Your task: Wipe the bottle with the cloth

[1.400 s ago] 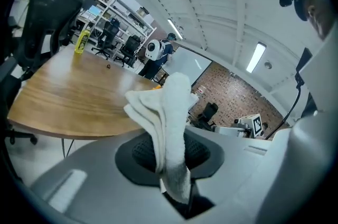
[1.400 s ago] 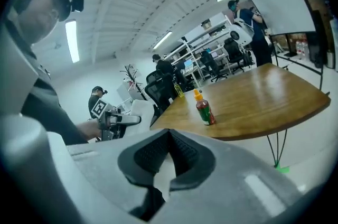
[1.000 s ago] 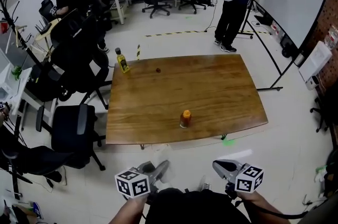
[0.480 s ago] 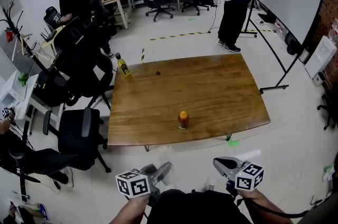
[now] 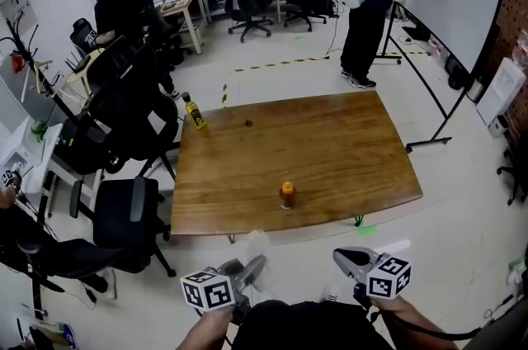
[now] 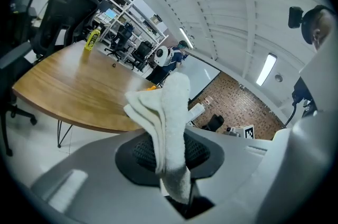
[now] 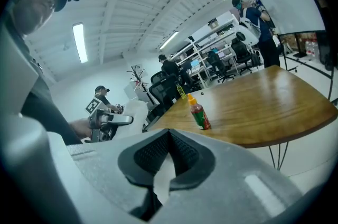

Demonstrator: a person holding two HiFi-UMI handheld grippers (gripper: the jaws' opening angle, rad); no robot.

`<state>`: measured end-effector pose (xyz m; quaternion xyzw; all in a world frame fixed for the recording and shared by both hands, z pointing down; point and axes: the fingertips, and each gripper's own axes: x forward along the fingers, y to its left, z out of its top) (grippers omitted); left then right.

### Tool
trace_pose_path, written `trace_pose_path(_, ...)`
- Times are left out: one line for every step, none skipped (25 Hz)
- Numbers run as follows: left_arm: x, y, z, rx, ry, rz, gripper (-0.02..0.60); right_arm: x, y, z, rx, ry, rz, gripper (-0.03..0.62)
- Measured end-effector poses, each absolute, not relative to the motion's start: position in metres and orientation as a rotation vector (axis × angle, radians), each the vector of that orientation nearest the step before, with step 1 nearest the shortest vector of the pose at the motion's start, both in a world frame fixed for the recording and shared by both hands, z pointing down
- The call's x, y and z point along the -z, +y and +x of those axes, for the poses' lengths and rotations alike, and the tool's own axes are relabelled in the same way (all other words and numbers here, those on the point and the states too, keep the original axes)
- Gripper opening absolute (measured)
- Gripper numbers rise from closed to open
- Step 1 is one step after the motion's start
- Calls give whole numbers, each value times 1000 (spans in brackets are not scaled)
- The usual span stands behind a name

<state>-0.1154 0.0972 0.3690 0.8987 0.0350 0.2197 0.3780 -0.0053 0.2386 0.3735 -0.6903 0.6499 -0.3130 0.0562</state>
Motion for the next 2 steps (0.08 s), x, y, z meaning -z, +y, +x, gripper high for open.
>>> trace_pose_path(-369,96,-116,-562,87,2298,100,-374,238,-6,952,1971,-2095,12)
trace_pose_path(-370,95,-116,-563,84,2301,100,-374,237,-6,954,1970,-2095,12)
